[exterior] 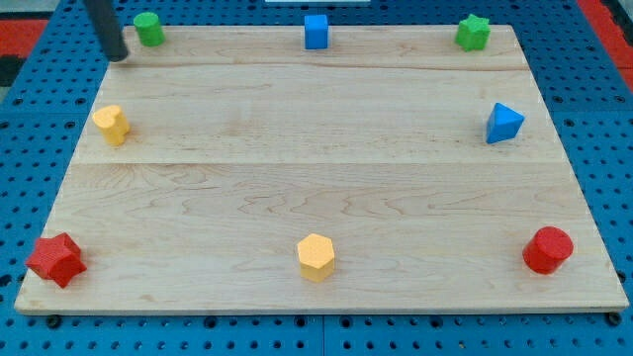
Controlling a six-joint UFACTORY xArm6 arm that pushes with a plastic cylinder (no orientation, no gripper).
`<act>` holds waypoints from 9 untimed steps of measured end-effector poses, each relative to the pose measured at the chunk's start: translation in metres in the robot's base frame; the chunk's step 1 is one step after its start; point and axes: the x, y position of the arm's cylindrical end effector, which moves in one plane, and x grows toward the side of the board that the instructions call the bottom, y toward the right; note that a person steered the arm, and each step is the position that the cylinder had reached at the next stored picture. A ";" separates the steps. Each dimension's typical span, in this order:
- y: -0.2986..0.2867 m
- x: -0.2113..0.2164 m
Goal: Place the green circle in between the heart and blue cube diagonally
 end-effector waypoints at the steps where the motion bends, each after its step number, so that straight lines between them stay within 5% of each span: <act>1: -0.004 -0.006; 2: -0.004 -0.062; 5: 0.008 -0.066; 9: 0.112 -0.066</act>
